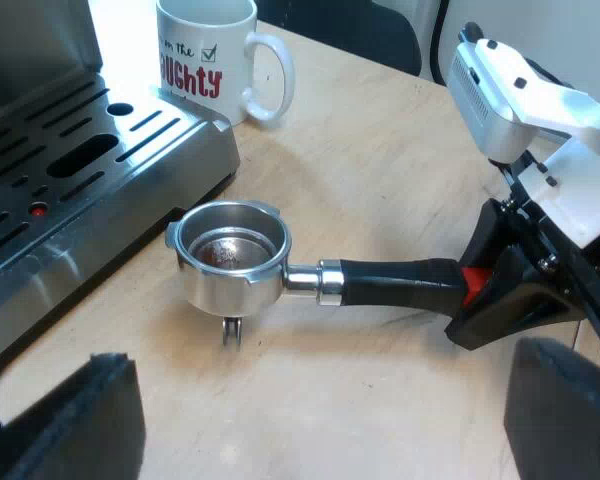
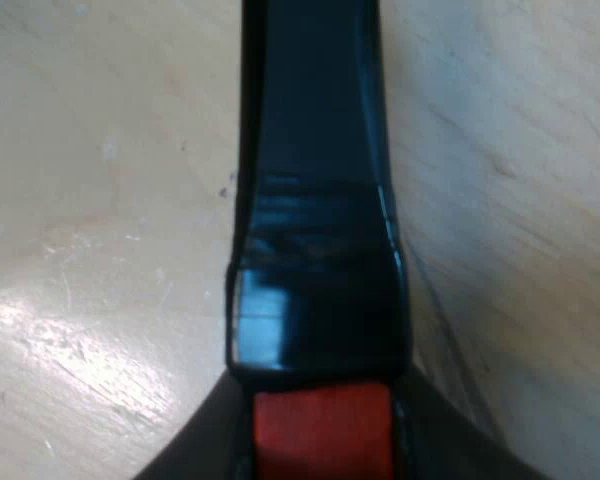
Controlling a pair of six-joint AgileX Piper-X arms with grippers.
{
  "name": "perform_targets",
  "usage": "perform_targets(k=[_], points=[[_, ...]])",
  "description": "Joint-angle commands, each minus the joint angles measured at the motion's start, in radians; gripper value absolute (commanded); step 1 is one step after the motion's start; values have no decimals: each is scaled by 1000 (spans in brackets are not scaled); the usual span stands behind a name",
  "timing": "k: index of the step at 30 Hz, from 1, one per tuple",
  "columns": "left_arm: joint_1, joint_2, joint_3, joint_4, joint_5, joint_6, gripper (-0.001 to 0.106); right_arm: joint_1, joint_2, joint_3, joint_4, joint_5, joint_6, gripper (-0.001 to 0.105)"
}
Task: Grind coffee beans and then tamp
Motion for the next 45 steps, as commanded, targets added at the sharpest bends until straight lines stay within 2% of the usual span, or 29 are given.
perform_targets(k=[1,9,11,13,14,16,18,28,38,45], points=[[-7,-6,-5,-8,-12,5,85,3,-14,7,-35,37,-12,0],[-7,-6,-5,-8,-12,5,85,3,-16,31,-33,37,-12,2],[-7,-6,-5,-5,-12,5,85,3,-16,31,-30,37,-12,14],[-7,-6,-5,0,-12,5,85,3,-16,31,-30,37,-12,34],[-7,-6,-5,0,-12,5,85,3,-16,31,-30,37,-12,39],[-7,-6,-5,0,-12,5,85,3,-16,31,-28,37,-8,58],[-7,-6,-5,0,-12,5,85,3,-16,31,-28,37,-8,63],[-7,-6,-5,0,-12,5,85,3,-16,14,44,35,-8,63],[-7,-6,-5,0,-12,5,85,3,-16,-97,259,28,-8,63],[-7,-6,-5,0,-12,5,85,3,-16,-208,443,28,-8,63]])
